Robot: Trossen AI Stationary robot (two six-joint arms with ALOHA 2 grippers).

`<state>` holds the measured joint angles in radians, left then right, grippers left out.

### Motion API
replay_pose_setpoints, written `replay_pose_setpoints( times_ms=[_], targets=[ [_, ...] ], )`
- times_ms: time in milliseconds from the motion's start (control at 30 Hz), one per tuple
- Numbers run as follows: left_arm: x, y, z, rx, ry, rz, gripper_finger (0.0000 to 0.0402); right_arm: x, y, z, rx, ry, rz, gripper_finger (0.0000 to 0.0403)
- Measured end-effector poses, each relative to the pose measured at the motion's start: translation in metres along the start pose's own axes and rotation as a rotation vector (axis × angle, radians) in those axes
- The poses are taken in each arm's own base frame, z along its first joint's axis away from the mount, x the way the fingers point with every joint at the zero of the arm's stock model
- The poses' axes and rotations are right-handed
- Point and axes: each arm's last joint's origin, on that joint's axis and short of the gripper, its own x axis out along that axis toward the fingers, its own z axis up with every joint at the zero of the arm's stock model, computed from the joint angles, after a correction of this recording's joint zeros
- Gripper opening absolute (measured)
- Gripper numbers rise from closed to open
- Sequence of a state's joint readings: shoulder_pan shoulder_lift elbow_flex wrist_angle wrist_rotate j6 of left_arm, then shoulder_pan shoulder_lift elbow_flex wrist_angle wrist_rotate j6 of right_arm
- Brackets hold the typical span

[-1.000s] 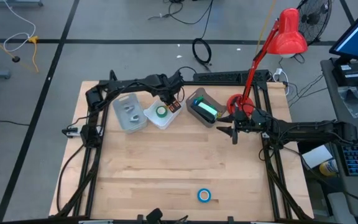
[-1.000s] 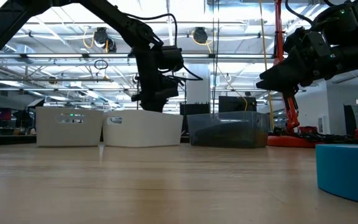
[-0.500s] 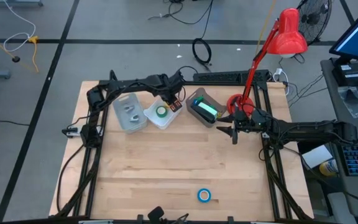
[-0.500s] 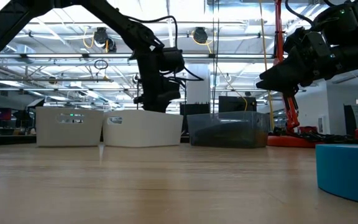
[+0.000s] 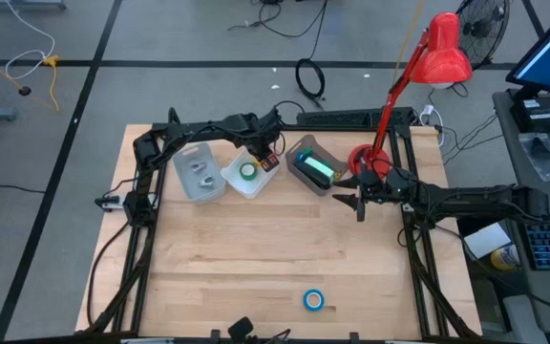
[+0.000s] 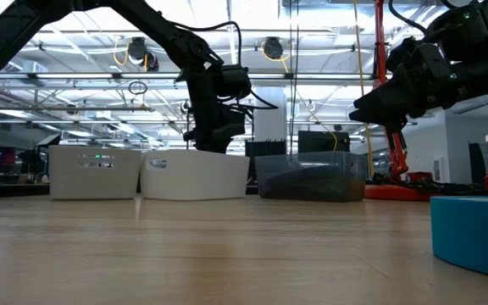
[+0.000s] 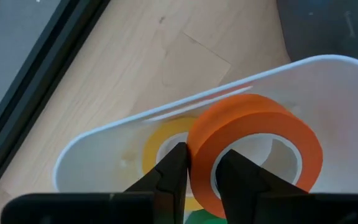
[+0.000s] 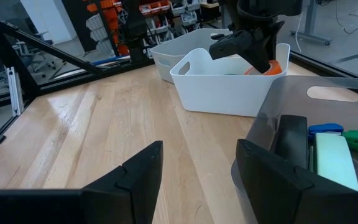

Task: Pick and place Stapler, Stapler remover, tape
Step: Put the orange tape into the white bin, then put the blue tape into the white bin

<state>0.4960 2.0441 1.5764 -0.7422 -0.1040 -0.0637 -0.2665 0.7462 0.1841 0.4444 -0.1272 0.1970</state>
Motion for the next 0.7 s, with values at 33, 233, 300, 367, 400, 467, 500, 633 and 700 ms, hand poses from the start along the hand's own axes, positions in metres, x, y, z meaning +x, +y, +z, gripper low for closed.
replay_pose_setpoints(
  times_ms=[33,233,300,367,400,467,500,633,700],
  targets=[
    [0.0,0.0,0.0,0.004,0.0,0.0,0.0085,0.0,0.0,0.0,0.0,0.0,0.0,0.0197],
    [0.0,0.0,0.0,0.005,-0.001,0.0,0.0125,0.0,0.0,0.0,0.0,0.0,0.0,0.0197],
    [0.0,0.0,0.0,0.004,-0.001,0.0,0.0143,0.0,0.0,0.0,0.0,0.0,0.0,0.0197],
    [0.0,0.0,0.0,0.004,-0.001,0.0,0.016,0.0,0.0,0.0,0.0,0.0,0.001,0.0197],
    [-0.001,0.0,0.0,0.004,-0.001,0.0,0.0168,0.0,0.0,0.0,0.0,0.0,0.002,0.0197],
    [-0.005,0.0,0.0,0.003,-0.006,-0.001,0.0181,0.0,0.0,0.0,0.0,0.0,0.003,0.0197],
    [-0.008,0.0,0.0,0.004,-0.012,-0.001,0.0187,0.0,0.0,0.0,0.0,0.001,0.003,0.0197],
    [-0.023,0.002,0.002,0.002,-0.043,-0.002,0.0204,0.0,0.0,0.0,0.0,0.001,0.003,0.0197],
    [-0.029,0.003,0.001,-0.003,-0.049,-0.002,0.0209,0.0,0.0,0.0,0.0,0.001,0.004,0.0197]
  ],
)
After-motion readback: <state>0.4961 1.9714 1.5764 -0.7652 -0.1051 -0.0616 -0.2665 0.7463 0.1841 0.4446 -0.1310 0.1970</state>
